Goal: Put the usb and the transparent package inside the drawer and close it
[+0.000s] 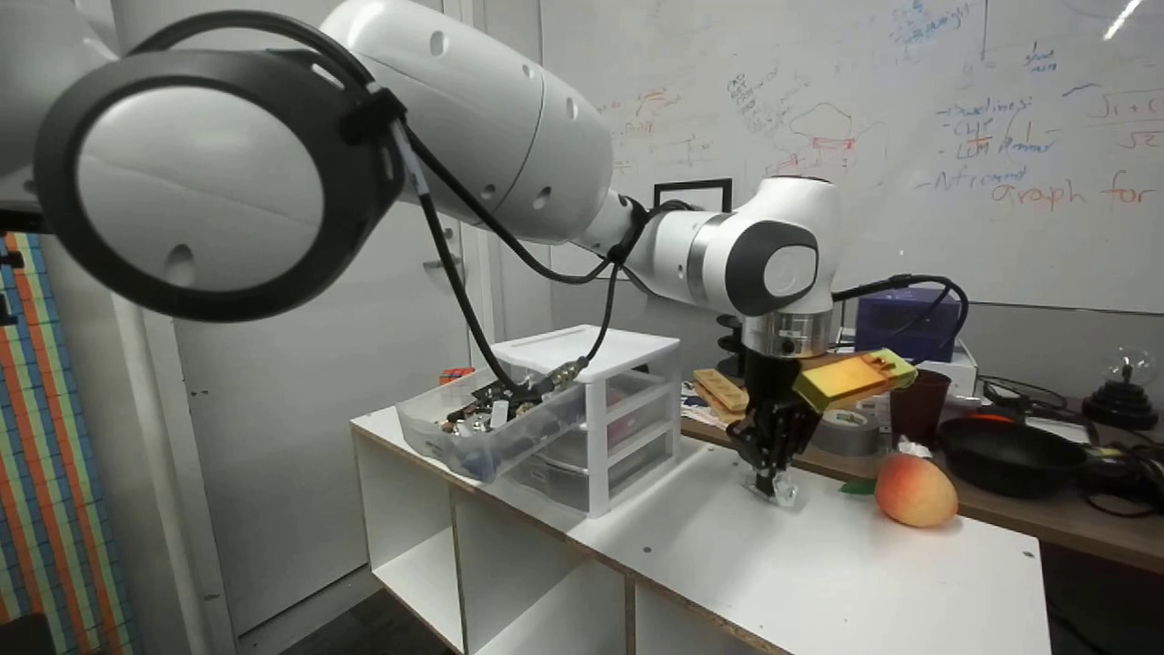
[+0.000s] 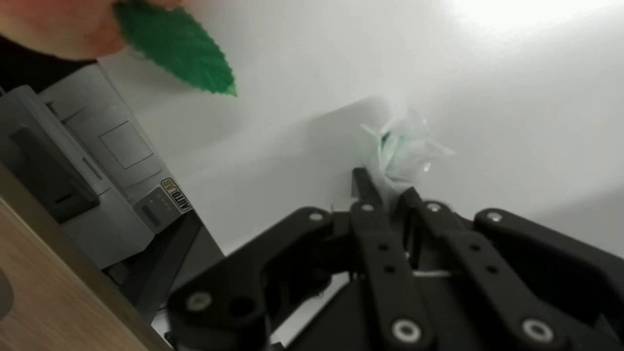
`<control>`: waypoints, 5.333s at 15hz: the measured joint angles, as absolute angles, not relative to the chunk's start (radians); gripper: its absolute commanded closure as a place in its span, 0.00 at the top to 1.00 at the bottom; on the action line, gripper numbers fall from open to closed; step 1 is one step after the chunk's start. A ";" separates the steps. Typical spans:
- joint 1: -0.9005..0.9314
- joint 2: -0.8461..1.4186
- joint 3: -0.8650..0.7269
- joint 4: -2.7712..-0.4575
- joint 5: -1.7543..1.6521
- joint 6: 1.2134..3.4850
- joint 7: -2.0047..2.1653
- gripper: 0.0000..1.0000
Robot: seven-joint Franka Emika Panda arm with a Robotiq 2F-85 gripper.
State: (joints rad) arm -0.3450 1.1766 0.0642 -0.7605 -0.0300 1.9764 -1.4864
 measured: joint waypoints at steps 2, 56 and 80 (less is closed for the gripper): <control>-0.342 1.176 0.054 -0.757 -0.040 1.969 -1.480 0.13; 0.013 -0.012 -0.050 -2.387 -0.139 2.566 -0.699 0.11; -0.005 -0.195 0.020 -2.438 -0.274 2.384 -0.397 1.00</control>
